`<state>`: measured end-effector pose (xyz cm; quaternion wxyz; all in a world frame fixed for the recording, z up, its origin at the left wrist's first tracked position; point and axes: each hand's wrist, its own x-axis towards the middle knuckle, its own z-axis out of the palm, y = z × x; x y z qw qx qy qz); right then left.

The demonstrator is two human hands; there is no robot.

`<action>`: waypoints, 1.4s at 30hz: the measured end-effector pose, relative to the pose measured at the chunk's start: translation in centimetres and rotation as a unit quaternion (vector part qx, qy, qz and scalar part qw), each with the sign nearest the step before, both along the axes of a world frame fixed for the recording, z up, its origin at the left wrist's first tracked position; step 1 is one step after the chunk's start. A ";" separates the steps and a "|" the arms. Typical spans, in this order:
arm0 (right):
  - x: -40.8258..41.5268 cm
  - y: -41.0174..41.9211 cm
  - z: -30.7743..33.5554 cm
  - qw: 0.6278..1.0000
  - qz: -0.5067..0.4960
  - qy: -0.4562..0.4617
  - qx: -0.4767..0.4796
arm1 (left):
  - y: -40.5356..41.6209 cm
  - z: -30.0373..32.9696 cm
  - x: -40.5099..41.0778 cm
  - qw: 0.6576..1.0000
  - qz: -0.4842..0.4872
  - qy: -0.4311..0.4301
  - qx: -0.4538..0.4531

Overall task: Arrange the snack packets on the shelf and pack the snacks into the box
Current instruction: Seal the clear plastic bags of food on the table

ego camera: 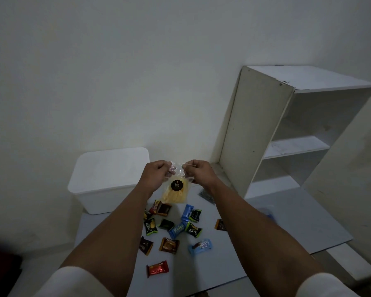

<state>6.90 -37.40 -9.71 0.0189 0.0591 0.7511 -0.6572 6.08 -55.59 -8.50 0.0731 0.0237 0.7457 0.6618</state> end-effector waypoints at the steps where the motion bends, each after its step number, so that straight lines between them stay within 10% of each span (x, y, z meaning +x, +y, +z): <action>1: 0.1 0.0 -0.1 1.000 -0.002 -0.002 0.001 | 0.0 0.0 0.0 1.000 -0.001 0.005 -0.008; 27: -0.5 4.6 -8.7 0.973 0.067 -0.217 -0.032 | 2.9 -8.8 -3.5 0.991 0.028 -0.132 0.026; 42: -24.3 1.9 -13.4 0.980 0.032 -0.184 -0.076 | 5.8 -16.3 -18.8 0.962 0.165 -0.144 -0.161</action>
